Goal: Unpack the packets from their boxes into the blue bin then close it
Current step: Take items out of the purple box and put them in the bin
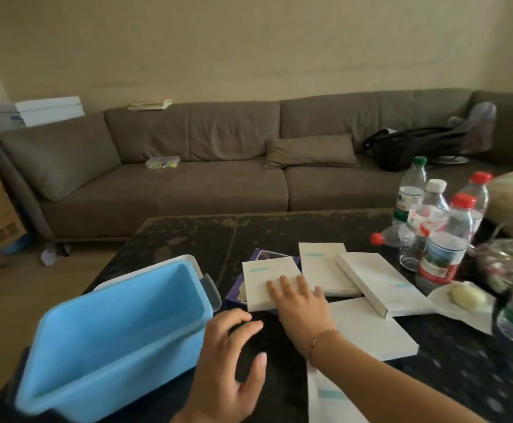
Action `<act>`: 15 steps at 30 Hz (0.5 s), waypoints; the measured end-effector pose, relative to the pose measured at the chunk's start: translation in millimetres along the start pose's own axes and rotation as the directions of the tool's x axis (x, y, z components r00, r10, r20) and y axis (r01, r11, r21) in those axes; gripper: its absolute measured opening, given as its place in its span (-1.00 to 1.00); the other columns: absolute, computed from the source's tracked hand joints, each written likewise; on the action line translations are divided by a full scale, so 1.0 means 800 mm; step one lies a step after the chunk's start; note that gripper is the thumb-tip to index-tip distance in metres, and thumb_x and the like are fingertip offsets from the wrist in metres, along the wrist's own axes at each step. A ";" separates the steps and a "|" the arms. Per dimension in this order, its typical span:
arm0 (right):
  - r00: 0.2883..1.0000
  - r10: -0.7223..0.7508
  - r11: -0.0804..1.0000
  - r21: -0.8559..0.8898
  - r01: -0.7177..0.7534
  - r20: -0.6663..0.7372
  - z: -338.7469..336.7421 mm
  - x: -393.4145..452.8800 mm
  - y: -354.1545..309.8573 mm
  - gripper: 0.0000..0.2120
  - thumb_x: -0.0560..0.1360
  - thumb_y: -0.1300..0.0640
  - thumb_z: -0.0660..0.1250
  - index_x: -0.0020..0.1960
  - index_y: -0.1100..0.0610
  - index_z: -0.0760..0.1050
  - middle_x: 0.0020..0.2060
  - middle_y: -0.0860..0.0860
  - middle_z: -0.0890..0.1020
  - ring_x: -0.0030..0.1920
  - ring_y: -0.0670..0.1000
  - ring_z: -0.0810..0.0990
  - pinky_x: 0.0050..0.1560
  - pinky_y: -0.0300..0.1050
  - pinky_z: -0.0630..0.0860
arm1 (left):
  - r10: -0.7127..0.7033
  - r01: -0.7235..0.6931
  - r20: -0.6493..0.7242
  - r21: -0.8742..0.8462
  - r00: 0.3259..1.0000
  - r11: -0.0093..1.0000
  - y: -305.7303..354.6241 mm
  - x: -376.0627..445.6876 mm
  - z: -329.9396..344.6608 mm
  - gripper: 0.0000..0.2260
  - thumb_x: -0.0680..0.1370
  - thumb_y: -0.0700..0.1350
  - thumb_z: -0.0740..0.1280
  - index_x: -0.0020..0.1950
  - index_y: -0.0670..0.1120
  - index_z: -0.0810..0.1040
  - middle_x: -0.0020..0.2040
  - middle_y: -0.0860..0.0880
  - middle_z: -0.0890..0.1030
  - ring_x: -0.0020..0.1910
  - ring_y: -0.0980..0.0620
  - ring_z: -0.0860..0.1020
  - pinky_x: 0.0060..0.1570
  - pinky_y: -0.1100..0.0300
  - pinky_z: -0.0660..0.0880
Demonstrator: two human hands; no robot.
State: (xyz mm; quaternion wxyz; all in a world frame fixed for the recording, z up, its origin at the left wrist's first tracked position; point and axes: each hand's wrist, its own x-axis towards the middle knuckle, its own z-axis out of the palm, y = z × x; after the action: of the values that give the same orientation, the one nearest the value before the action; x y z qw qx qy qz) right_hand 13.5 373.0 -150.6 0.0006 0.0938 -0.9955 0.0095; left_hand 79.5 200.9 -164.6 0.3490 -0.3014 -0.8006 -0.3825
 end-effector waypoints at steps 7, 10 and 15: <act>0.996 0.032 0.990 -0.138 -0.043 -0.085 -0.003 0.010 0.121 -0.36 0.64 0.15 0.14 0.59 -0.05 -0.13 0.59 0.03 0.01 0.58 0.18 -0.01 0.55 0.14 -0.05 | -0.699 0.581 0.318 0.395 0.640 0.712 -0.058 0.056 0.095 -0.50 0.59 0.13 0.26 0.50 0.05 0.26 0.56 0.07 0.13 0.55 0.08 0.12 0.51 0.05 0.23; 0.996 0.086 0.995 -0.059 -0.085 0.011 0.003 0.016 0.136 -0.41 0.64 -0.11 0.11 0.58 -0.11 -0.06 0.59 -0.02 0.03 0.59 0.11 -0.05 0.55 0.20 -0.14 | -0.781 0.601 0.289 0.511 0.553 0.615 -0.078 0.082 0.122 -0.33 0.55 0.24 0.26 0.54 -0.02 0.15 0.59 -0.07 0.07 0.56 -0.09 0.07 0.51 -0.02 0.17; 0.999 -0.042 0.984 0.172 0.046 -0.023 -0.004 -0.061 0.100 -0.40 0.52 -0.40 0.06 0.51 -0.26 0.11 0.57 -0.22 0.01 0.59 -0.03 -0.15 0.51 0.03 -0.17 | -0.893 0.560 0.359 0.696 0.271 0.450 -0.108 0.118 0.135 0.08 0.33 0.37 0.43 0.60 0.05 -0.14 0.61 -0.17 -0.12 0.58 -0.23 -0.13 0.53 -0.20 -0.06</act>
State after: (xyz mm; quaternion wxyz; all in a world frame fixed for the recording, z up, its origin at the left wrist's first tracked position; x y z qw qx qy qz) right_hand 46.8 460.8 -149.1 0.0023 0.1153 -0.9886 0.0964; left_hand -75.0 264.7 -174.4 -0.1458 0.0844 -0.9714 -0.1673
